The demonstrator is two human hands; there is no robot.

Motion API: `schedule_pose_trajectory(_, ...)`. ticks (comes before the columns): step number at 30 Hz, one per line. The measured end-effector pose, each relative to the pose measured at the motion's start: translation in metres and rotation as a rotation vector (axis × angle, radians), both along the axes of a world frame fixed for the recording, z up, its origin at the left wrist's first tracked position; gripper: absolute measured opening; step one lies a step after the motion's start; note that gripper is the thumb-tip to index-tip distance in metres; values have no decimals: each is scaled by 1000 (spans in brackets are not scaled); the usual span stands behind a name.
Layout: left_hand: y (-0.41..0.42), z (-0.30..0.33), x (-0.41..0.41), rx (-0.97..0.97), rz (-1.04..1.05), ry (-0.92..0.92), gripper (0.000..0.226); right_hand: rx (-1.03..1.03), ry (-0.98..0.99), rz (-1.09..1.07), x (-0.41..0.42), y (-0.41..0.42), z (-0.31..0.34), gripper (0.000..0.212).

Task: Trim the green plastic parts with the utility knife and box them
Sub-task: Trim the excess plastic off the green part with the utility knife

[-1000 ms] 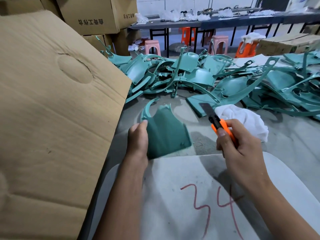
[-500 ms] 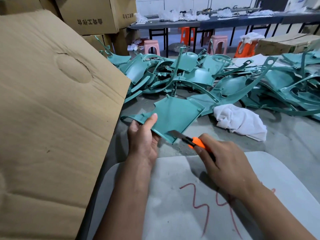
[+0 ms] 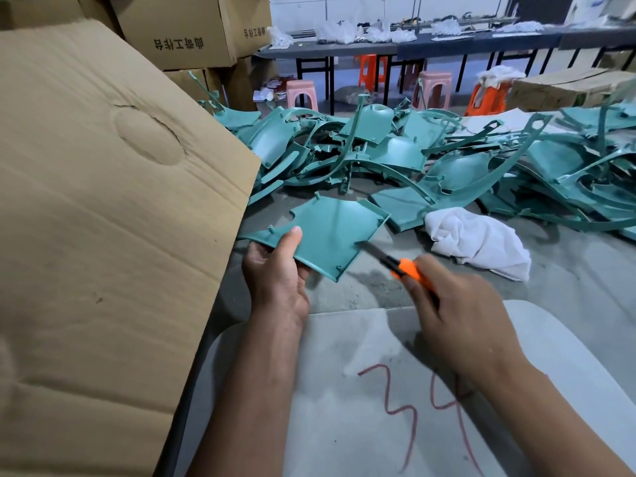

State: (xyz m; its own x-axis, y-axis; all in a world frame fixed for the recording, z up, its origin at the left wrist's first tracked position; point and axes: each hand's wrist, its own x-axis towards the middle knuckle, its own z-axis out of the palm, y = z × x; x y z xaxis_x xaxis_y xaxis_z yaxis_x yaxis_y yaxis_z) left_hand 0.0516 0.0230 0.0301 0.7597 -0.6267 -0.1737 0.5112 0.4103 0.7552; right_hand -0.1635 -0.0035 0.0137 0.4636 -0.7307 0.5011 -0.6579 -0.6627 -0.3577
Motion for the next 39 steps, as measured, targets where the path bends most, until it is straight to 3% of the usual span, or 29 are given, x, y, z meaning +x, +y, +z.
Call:
schedule_pose_trajectory(2, 0, 0, -2, 11, 8, -5, 28, 2, -49, -56, -6, -5, 2, 26)
schedule_pose_trajectory(8, 3, 7, -1, 21, 29, 13, 23, -84, 7, 144, 7, 15, 4, 29)
schedule_pose_trajectory(15, 6, 8, -2, 43, 22, -27, 24, -22, -172, -97, -4, -10, 3, 30)
schedule_pose_trajectory(20, 3, 3, -5, 39, 44, -63, 22, -89, -60, 168, 9, 7, 2, 26)
schedule_pose_trajectory(28, 5, -2, -1, 41, 47, -99, 25, -7, -134, -214, -8, -21, 0, 31)
schedule_pose_trajectory(30, 3, -2, -2, 37, 49, -99, 25, -38, -145, -51, -5, -12, 2, 31)
schedule_pose_trajectory(33, 1, -5, -2, 28, 47, -91, 25, -34, -7, 192, 3, 1, -1, 29)
schedule_pose_trajectory(35, 2, -5, -1, 32, 41, -97, 29, -36, 21, 126, 4, -3, -4, 31)
schedule_pose_trajectory(39, 3, -5, -2, 22, 34, -115, 29, 24, -31, -225, -12, -26, -3, 28)
